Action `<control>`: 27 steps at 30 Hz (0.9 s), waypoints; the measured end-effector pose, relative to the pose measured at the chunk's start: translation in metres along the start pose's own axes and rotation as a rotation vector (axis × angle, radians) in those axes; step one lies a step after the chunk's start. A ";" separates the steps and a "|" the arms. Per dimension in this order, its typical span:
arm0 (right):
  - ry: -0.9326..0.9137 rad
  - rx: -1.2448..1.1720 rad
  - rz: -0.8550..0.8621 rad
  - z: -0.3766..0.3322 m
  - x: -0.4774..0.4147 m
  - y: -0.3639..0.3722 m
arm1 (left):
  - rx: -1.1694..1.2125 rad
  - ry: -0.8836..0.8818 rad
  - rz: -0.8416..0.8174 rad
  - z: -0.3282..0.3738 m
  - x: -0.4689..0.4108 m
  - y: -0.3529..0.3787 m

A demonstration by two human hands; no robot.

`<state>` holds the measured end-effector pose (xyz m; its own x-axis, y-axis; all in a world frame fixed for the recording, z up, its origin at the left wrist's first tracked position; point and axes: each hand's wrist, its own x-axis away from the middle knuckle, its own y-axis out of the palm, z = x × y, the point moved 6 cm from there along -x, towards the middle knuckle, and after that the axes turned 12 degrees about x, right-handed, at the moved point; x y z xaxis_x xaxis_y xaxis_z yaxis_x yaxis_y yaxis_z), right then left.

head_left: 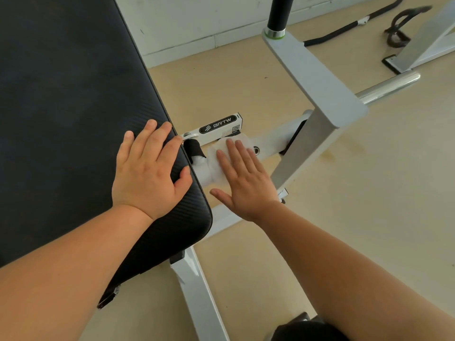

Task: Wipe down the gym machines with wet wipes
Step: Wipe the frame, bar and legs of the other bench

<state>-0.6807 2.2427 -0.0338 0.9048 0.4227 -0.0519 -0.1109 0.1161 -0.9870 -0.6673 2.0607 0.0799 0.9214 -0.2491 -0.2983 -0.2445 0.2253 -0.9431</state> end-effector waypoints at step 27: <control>0.625 -0.876 -0.021 -0.015 0.003 0.004 | 0.003 0.014 0.013 0.004 -0.002 0.000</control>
<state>-0.6724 2.2307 -0.0402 0.9804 -0.1352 0.1430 0.0154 -0.6716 -0.7407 -0.6678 2.0646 0.0805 0.9140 -0.2590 -0.3122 -0.2552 0.2311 -0.9389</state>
